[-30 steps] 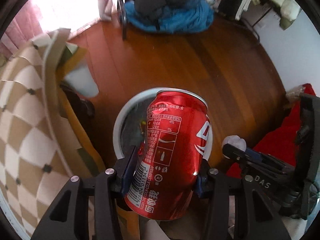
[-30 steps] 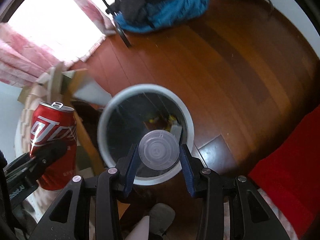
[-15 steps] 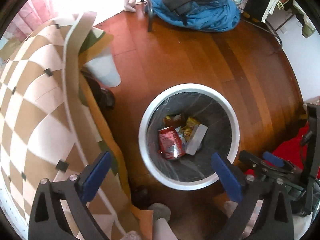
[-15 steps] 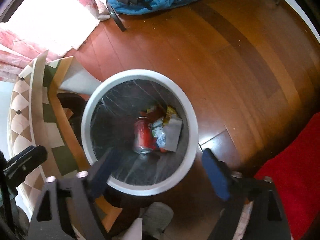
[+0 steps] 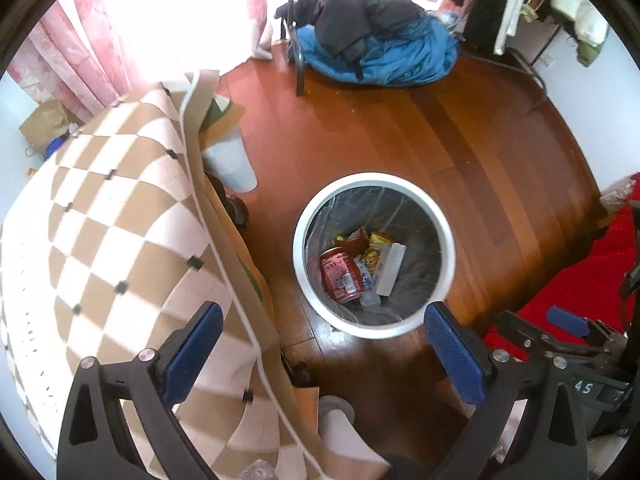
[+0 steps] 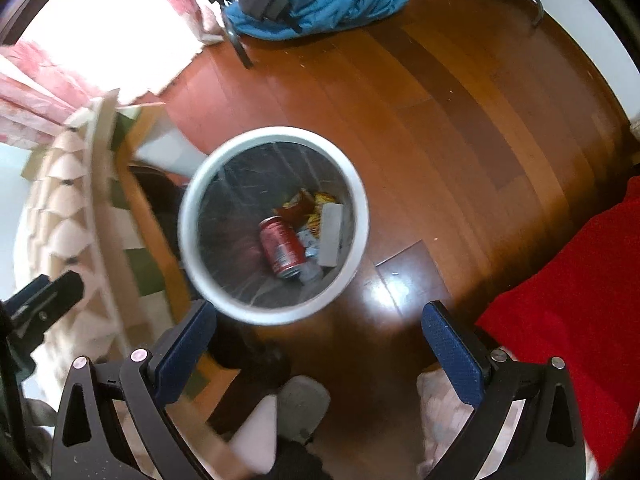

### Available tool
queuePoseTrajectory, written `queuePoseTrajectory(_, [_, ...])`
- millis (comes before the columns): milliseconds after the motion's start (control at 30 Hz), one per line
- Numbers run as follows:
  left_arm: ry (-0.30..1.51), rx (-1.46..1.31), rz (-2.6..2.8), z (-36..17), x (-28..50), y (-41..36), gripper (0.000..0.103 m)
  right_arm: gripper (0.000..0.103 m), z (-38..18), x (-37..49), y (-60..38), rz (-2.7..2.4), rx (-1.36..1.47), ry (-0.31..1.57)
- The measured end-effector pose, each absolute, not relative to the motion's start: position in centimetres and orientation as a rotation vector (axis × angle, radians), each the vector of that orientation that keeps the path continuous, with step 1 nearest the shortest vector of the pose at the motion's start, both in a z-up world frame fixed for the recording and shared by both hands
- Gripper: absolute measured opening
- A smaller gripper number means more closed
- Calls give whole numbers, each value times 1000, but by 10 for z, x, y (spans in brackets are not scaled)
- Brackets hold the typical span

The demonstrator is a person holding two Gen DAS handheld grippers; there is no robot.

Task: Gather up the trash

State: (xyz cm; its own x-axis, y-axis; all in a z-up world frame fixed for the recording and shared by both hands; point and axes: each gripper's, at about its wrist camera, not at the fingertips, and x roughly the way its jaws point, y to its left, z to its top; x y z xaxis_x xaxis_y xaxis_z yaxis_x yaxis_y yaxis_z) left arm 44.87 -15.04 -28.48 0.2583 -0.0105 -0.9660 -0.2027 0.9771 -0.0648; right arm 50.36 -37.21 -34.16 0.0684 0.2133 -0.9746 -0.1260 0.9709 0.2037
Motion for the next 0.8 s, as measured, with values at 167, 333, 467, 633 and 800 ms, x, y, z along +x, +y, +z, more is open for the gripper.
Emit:
queuePoseTrajectory(167, [1237,-197,102,-235,422,-150,103,103,-284,477,-379,301,98,1419])
queuePoseTrajectory(333, [1169,-191,69,-182,391,-150,103,103,-220,448,-381,358,118,1343])
queuePoseTrajectory(467, [1120,-214,46,-141,368,-149,103,103,-168,423,-379,413,133,1285])
queuePoseTrajectory(633, [1058,-245,2,-93,339,-144,103,103,-106,389,-382,485,159,1218])
queuePoseTrajectory(800, [1018,-243,-32,-59,315,-144,103,103,-63,361,-386,536,174,1187])
